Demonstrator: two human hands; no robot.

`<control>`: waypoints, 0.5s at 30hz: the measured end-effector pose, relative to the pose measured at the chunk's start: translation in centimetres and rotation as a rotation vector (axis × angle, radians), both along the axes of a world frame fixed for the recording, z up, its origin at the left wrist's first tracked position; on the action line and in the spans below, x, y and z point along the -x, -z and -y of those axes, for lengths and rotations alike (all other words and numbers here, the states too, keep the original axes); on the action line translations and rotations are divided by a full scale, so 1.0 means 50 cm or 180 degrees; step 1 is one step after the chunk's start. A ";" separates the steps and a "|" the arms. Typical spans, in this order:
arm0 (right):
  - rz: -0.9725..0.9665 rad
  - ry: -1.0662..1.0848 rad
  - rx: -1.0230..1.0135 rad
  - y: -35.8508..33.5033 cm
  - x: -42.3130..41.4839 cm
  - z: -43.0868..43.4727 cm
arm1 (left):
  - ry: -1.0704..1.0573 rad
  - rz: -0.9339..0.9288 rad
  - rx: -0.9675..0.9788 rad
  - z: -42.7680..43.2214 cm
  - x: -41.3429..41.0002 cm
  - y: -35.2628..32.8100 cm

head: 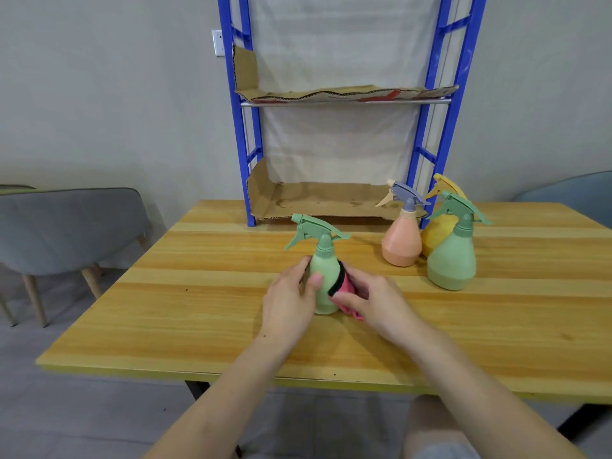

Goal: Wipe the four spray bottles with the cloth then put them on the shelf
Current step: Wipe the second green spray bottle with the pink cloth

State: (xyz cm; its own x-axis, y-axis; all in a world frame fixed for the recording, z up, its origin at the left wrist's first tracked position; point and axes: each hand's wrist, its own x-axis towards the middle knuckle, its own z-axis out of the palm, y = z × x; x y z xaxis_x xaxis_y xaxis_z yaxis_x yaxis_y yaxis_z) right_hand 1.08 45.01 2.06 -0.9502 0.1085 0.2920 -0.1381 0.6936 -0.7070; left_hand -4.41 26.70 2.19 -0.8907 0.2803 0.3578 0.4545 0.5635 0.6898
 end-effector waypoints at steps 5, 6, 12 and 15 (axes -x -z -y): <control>-0.0159 0.0187 -0.0491 0.012 -0.007 0.000 | -0.0021 0.0257 -0.0091 -0.009 0.012 -0.017; -0.0207 0.0183 -0.0354 0.008 -0.005 0.004 | -0.0024 0.0293 -0.0111 -0.009 0.016 -0.020; -0.0296 0.0150 -0.0012 -0.039 0.014 0.037 | 0.0470 0.0522 -0.0368 0.016 0.032 -0.037; -0.0153 0.0180 -0.0224 -0.020 -0.003 0.033 | 0.0484 0.0465 -0.0279 0.021 0.025 -0.043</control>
